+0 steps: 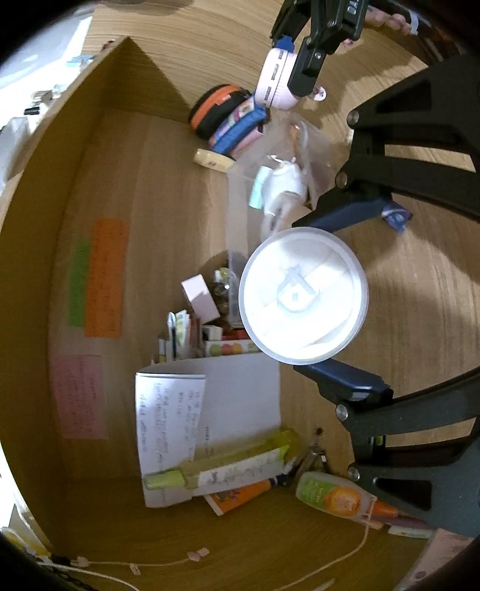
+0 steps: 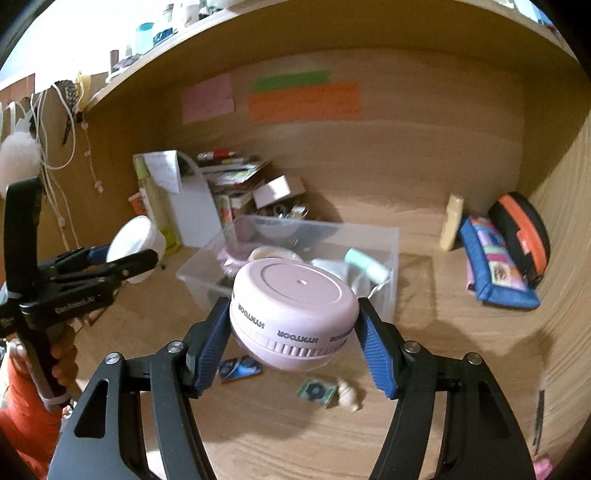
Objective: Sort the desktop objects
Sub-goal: 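Carry the white lid and pink device over the clear bin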
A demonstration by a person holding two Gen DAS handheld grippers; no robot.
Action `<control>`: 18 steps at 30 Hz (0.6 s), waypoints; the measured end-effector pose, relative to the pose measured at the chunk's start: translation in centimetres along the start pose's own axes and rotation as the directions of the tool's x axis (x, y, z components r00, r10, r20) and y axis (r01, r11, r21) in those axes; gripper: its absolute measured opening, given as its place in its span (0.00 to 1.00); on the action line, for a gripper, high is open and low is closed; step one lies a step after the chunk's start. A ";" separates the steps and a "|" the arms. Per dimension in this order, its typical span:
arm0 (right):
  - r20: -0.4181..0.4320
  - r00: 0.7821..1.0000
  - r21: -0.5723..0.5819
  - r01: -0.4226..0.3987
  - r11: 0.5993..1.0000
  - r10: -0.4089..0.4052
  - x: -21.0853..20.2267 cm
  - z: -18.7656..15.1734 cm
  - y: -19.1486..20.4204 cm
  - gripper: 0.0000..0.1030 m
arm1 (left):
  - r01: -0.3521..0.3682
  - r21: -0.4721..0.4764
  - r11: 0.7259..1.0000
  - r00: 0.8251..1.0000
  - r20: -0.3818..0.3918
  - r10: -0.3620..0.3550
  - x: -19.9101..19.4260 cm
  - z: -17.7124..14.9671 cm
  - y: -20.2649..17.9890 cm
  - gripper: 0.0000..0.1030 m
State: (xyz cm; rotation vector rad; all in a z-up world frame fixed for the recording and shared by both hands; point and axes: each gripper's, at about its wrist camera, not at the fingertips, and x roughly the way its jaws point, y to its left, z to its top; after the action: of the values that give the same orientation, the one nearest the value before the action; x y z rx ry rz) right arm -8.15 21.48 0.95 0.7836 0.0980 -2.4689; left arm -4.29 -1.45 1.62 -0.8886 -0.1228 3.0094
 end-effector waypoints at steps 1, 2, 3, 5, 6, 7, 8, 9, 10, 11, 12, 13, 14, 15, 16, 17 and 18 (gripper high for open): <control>0.006 1.000 -0.001 0.005 1.000 -0.005 0.1 0.4 -0.2 0.61 | 0.031 -0.011 0.999 1.000 -0.007 -0.031 0.2 0.4 0.2 0.63; 0.009 1.000 0.000 0.009 1.000 -0.009 0.2 0.6 -0.4 0.61 | 0.045 -0.017 0.999 0.999 -0.012 -0.045 0.3 0.7 0.4 0.63; 0.012 1.000 0.000 0.011 1.000 -0.011 0.3 0.9 -0.5 0.61 | 0.056 -0.023 0.998 0.998 -0.015 -0.056 0.5 1.1 0.6 0.63; 0.018 1.000 0.007 0.011 1.000 -0.011 0.5 1.4 -0.9 0.61 | 0.054 -0.022 0.998 0.998 -0.013 -0.054 0.9 1.7 0.7 0.63; 0.021 1.000 0.011 0.009 1.000 -0.009 0.8 1.7 -1.1 0.61 | 0.049 -0.023 0.999 0.999 -0.008 -0.049 1.1 2.2 0.9 0.63; 0.024 1.000 0.013 0.008 1.000 -0.009 1.0 1.9 -1.2 0.61 | 0.049 -0.023 0.999 0.999 -0.006 -0.049 1.2 2.4 0.9 0.63; 0.027 1.000 0.012 0.008 1.000 -0.009 1.1 2.2 -1.3 0.61 | 0.052 -0.025 0.998 0.999 -0.004 -0.053 1.4 2.8 1.0 0.63; 0.030 1.000 0.010 0.009 1.000 -0.010 1.3 2.4 -1.4 0.61 | 0.062 -0.030 0.998 0.998 -0.004 -0.062 1.7 3.1 1.1 0.63; 0.032 0.999 0.005 0.011 1.000 -0.011 1.7 2.8 -1.4 0.61 | 0.067 -0.033 0.997 0.998 -0.006 -0.067 2.0 3.5 1.2 0.63; 0.032 0.999 0.001 0.012 1.000 -0.012 1.9 3.0 -1.4 0.61 | 0.063 -0.034 0.997 0.998 -0.006 -0.063 2.2 3.7 1.2 0.63; 0.030 0.999 -0.005 0.014 1.000 -0.014 2.2 3.3 -1.5 0.61 | 0.059 -0.034 0.998 0.998 -0.008 -0.059 2.6 4.1 1.2 0.63; 0.029 0.999 -0.010 0.019 1.000 -0.019 2.6 3.6 -1.5 0.61 | 0.060 -0.032 0.998 0.998 -0.011 -0.060 2.9 4.3 1.1 0.63; 0.026 0.999 -0.014 0.023 1.000 -0.023 3.0 3.9 -1.6 0.61 | 0.062 -0.033 0.997 0.998 -0.016 -0.063 3.3 4.6 1.1 0.63; 0.024 0.999 -0.017 0.026 1.000 -0.025 3.4 4.2 -1.7 0.61 | 0.066 -0.034 0.997 0.998 -0.021 -0.067 3.8 4.8 1.0 0.63; 0.022 0.999 -0.018 0.028 0.999 -0.027 3.8 4.5 -1.8 0.61 | 0.067 -0.032 0.997 0.997 -0.022 -0.067 4.0 5.0 0.9 0.63; 0.020 0.999 -0.018 0.029 0.999 -0.028 4.1 4.8 -2.0 0.61 | 0.064 -0.028 0.998 0.998 -0.023 -0.065 4.3 5.2 0.8 0.63; 0.019 0.999 -0.015 0.030 0.999 -0.029 4.4 5.0 -2.2 0.61 | 0.061 -0.024 0.998 0.998 -0.026 -0.062 4.7 5.4 0.7 0.63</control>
State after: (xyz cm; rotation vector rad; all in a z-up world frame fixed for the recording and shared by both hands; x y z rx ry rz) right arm -14.89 20.07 2.44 0.7576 0.1228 -2.4996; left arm -11.15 -2.41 3.49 -0.9096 -0.1822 2.9439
